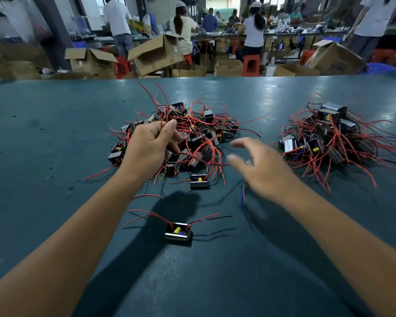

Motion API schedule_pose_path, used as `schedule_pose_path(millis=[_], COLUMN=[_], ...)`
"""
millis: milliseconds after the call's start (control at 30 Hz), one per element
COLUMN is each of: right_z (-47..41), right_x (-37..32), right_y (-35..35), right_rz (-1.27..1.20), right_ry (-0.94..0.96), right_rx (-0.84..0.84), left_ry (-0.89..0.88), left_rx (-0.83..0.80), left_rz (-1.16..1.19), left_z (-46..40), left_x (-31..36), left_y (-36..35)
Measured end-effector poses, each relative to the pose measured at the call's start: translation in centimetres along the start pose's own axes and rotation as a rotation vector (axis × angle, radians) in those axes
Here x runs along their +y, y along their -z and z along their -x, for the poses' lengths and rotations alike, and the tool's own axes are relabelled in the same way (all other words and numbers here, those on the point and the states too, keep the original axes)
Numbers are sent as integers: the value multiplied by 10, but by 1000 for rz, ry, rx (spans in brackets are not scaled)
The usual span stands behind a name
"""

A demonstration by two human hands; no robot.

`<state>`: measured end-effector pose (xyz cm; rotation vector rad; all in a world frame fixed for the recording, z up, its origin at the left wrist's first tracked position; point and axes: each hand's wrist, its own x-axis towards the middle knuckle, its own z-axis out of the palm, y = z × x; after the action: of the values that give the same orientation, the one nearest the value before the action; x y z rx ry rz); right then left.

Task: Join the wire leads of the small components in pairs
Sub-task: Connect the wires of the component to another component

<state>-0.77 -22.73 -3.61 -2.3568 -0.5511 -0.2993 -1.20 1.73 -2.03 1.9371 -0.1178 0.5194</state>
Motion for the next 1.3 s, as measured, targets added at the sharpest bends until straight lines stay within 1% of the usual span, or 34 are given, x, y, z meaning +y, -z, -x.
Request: schedule_pose_path(millis=[33,67,133,200,267,367,433,533,600,700,767,833,933,1033,1067,1100,1133,1167,1200,1267,1300], right_z=[0,-1,-5,-8,-9,-5,-5,-4,-5,-13,-21,-28,-31,-32,-32,-33,-33,-35,-37,-43,-48], right_x=[-8,-13,-19,-18,-13,-7,-4,-1,-2,-9,-12,-11,-5,2,3,4,6,6,6,3,0], right_y=[-8,-18,-30,-29,-24,-19,-16,-13,-13,-11,-5,2,8,6,5,6,7,9,12,16,18], right_rz=[21,52,88,-30,-183,-441,-514,-562,-572,-672,-723,-769,-821,-795,-784,-780,-784,-794,-807,-851,-880], right_ry=[84,128,158,176,193,151,122,86,49,-20,-56,-87,-151,-184,-187,-185,-179,-167,-151,-115,-98], right_rx=[-98,-165,-194,-233,-308,-360,-358,-344,-326,-221,-134,-81,-35,-40,-51,-57,-57,-52,-44,-28,-19], left_ry=[-2,-8,-20,-21,-5,6,-1,-6,21,99,115,113,131,111,73,6,-71,-140,-201,-297,-295], left_rx=[-1,1,13,48,78,74,66,67,58,-41,-108,-141,-189,-263,-310,-368,-418,-422,-351,-93,14], left_rz=[8,16,13,-21,-25,5,7,24,36,89,141,195,282,310,267,173,42,-93,-222,-447,-542], left_z=[2,3,3,3,3,8,12,17,18,20,24,29,37,41,41,41,39,35,28,7,-4], left_x=[-1,-1,0,2,1,-4,-6,-9,-11,-16,-20,-24,-31,-36,-36,-36,-36,-36,-34,-32,-31], left_y=[-4,-6,-6,-1,9,20,21,16,12,11,11,13,17,21,25,30,36,42,47,54,55])
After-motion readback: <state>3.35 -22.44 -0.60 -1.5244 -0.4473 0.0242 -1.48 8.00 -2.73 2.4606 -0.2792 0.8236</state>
